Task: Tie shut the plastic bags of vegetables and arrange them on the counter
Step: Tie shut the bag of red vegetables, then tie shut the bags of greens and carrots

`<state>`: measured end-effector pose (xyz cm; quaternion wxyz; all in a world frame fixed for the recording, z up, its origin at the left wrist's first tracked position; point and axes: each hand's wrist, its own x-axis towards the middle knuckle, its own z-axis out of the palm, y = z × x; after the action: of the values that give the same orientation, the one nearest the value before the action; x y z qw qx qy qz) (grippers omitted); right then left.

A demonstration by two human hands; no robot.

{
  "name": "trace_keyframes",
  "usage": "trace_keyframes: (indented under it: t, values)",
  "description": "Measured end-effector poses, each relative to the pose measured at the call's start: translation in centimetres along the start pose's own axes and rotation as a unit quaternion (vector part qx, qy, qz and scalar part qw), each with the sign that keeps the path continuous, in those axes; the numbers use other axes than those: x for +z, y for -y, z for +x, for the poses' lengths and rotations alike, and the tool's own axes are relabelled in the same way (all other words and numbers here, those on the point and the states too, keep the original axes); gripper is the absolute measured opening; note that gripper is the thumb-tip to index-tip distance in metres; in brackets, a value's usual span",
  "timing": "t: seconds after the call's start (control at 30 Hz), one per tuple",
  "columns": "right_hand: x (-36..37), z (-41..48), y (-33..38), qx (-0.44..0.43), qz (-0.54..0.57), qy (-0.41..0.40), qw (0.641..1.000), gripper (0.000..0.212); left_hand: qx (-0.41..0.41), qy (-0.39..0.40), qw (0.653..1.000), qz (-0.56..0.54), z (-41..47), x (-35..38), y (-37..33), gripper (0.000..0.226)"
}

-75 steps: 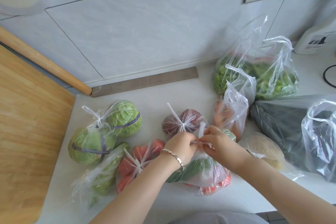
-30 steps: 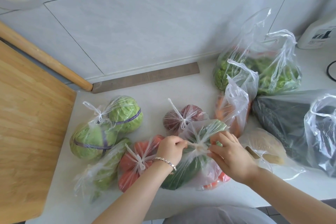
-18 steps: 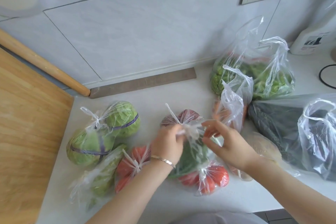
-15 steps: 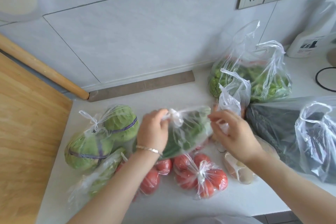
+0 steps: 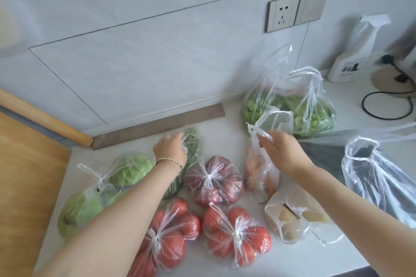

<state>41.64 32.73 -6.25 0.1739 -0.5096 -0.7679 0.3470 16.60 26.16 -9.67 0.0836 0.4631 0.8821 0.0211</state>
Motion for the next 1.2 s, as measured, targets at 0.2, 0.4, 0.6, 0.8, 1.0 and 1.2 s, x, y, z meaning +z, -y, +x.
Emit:
trace_keyframes:
  t: [0.2, 0.4, 0.6, 0.8, 1.0, 1.2]
  values:
    - [-1.3, -0.4, 2.5, -0.052, 0.067, 0.051, 0.995, 0.039, 0.231, 0.161, 0.933, -0.223, -5.7, -0.2, -9.8, 0.076]
    - [-3.2, 2.0, 0.3, -0.091, 0.089, -0.053, 0.99, 0.03, 0.126, 0.141, 0.876, -0.444, -7.2, 0.0, -14.1, 0.023]
    - [-3.8, 8.4, -4.8, 0.119, -0.11, -0.005, 0.987, 0.091, 0.021, 0.117, 0.825, -0.553, -6.4, -0.5, -13.4, 0.013]
    - [-3.9, 9.0, -5.4, -0.02, -0.164, 0.214, 0.963, 0.029, -0.057, 0.082, 0.778, -0.621, -4.9, -0.5, -13.0, 0.026]
    - [-5.6, 7.1, -6.1, -0.068, -0.128, 0.14, 0.98, 0.023, -0.043, 0.123, 0.77, -0.625, -4.8, -1.2, -11.7, 0.027]
    - [-4.9, 6.2, -4.5, 0.033, 0.129, 0.11, 0.985, 0.039, 0.149, 0.081, 0.935, -0.313, -5.2, -3.5, -9.9, 0.041]
